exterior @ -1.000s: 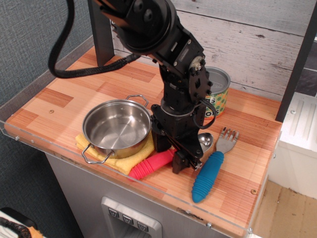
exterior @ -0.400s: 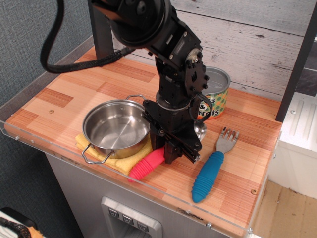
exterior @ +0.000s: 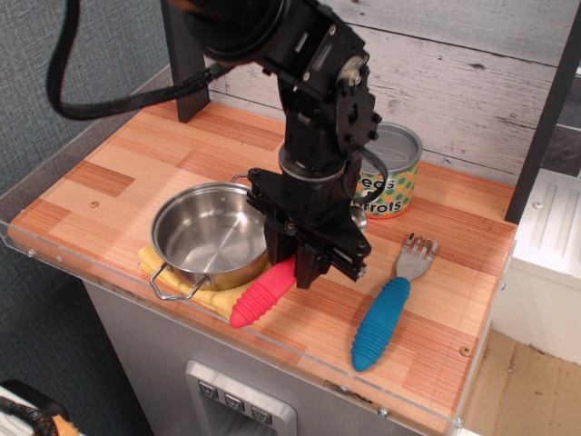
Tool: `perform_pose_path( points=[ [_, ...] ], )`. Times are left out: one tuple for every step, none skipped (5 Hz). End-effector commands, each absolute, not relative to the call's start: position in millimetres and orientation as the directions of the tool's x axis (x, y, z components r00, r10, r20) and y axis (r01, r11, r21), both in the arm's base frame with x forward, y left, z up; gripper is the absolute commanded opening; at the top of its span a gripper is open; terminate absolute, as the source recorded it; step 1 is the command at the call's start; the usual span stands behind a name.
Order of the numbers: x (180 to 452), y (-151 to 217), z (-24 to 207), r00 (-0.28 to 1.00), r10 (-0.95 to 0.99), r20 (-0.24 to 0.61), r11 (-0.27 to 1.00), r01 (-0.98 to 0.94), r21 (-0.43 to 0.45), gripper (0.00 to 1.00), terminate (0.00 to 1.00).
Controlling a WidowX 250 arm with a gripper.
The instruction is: Place the red spoon to the left of the pot
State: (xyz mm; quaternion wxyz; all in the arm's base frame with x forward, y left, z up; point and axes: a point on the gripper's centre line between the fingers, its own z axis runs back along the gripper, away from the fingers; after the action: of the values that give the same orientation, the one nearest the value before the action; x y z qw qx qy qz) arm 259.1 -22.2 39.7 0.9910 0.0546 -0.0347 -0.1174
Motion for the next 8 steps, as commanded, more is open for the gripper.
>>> perform_pose_path(
  points=[
    [256, 6, 82, 0.979, -0.147, 0.138, 0.986, 0.134, 0.096, 0.00, 0.00],
    [255, 32, 96, 0.986, -0.082, 0.143, 0.992, 0.067, 0.106, 0.00, 0.00],
    [255, 60, 100, 0.990, -0.018, 0.137, 0.994, 0.003, 0.106, 0.00, 0.00],
    [259, 98, 98, 0.992, 0.064, 0.107, 0.988, -0.078, 0.133, 0.00, 0.00],
    [266, 122, 96, 0.993, 0.065, 0.097, 0.987, -0.078, 0.138, 0.00, 0.00],
    [275, 141, 88, 0.995, 0.066, 0.074, 0.985, -0.077, 0.157, 0.00, 0.00],
    [285, 147, 72, 0.997, 0.039, 0.063, 0.988, -0.048, 0.145, 0.00, 0.00],
    [287, 150, 59, 0.999, 0.008, 0.054, 0.989, -0.016, 0.146, 0.00, 0.00]
  ],
)
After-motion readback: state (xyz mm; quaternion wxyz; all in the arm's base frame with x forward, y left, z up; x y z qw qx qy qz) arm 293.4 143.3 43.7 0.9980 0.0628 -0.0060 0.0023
